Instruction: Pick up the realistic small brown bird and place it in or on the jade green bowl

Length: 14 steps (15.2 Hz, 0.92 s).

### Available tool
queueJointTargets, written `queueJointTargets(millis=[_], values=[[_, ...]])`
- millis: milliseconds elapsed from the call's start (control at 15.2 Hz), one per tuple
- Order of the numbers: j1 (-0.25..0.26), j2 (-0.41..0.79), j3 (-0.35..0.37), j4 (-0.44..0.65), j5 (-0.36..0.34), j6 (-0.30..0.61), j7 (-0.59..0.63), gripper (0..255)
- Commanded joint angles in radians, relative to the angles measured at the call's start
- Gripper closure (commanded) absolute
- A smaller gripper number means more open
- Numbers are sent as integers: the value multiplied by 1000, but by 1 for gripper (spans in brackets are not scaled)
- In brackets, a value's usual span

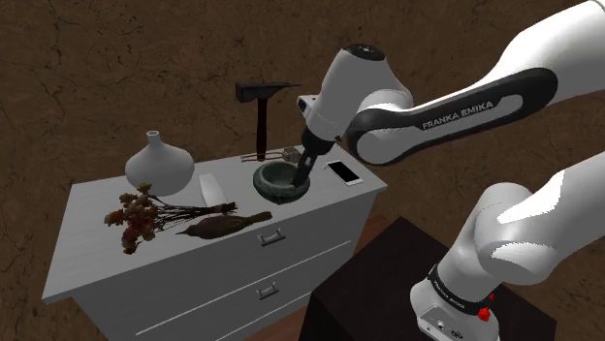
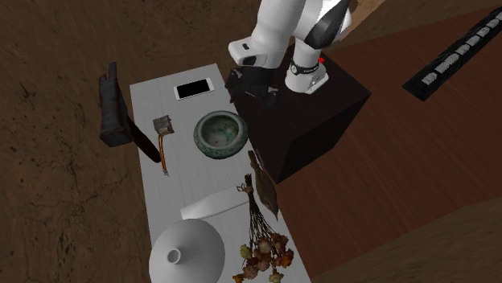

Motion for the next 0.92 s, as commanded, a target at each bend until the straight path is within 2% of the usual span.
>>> queueJointTargets(millis=[0, 198, 396, 594, 792, 858], values=[[2, 61, 36, 2, -33, 83, 10, 0], [-10, 150, 101, 14, -110, 187, 47, 0], [-49, 245, 180, 38, -238, 280, 122, 0], [-111, 348, 269, 80, -451, 349, 262, 0], [-150, 464, 331, 146, -748, 373, 465, 0], [-148, 484, 324, 157, -786, 373, 494, 0]])
